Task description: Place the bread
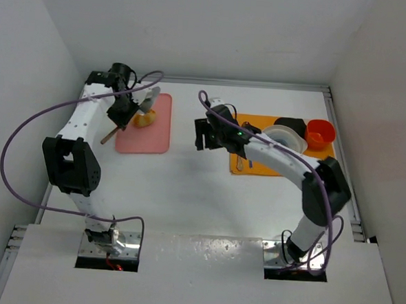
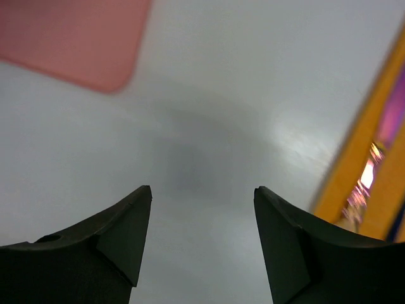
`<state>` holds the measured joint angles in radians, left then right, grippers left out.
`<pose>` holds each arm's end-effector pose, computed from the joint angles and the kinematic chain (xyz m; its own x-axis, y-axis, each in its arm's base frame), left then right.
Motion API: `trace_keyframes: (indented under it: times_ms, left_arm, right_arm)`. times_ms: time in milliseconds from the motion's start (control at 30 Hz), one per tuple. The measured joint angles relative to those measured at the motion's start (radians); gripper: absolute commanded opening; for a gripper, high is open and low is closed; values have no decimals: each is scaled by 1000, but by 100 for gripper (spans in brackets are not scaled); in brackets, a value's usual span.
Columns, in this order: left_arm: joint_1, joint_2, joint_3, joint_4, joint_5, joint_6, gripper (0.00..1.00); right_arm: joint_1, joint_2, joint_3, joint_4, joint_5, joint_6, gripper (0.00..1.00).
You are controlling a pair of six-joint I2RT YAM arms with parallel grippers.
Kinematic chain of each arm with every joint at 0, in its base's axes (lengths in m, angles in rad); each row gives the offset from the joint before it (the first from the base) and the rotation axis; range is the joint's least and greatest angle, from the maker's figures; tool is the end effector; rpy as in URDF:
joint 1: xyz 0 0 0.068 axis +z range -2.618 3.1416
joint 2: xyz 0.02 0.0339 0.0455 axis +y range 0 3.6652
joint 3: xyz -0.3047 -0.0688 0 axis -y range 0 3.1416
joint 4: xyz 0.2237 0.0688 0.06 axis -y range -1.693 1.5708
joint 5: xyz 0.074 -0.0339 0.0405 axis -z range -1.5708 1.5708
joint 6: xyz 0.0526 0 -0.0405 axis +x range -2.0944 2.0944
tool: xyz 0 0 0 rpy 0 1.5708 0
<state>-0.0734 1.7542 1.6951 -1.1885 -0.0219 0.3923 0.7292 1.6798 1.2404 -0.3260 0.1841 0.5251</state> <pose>0.3418 -0.0240 0.3397 -0.8485 0.4456 -0.2855 0.4229 0.8952 0.1406 0.2836 0.2405 0.2884 -0.7261 0.0122 -0.6875 -0.2226 0.9418 0.2517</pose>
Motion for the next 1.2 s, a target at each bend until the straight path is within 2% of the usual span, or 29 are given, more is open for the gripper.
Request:
trace_keyframes:
  times_ms: [200, 333, 600, 733, 867, 1200]
  left_arm:
    - [161, 32, 23, 3, -72, 124, 0]
    - [238, 52, -18, 80, -165, 211, 0]
    - [254, 102, -64, 255, -313, 312, 0]
    - [242, 174, -64, 329, -363, 331, 0]
    - [224, 237, -65, 388, -425, 356, 0]
    - [132, 261, -65, 510, -555, 422, 0]
  right_arm:
    - [13, 339, 300, 173, -80, 104, 60]
    - [19, 531, 447, 198, -99, 183, 58]
    - [47, 777, 647, 159, -23, 240, 46]
    - [57, 805, 699, 135, 27, 253, 40]
    - [61, 809, 699, 127, 61, 271, 27]
    - [65, 809, 696, 126, 87, 307, 11]
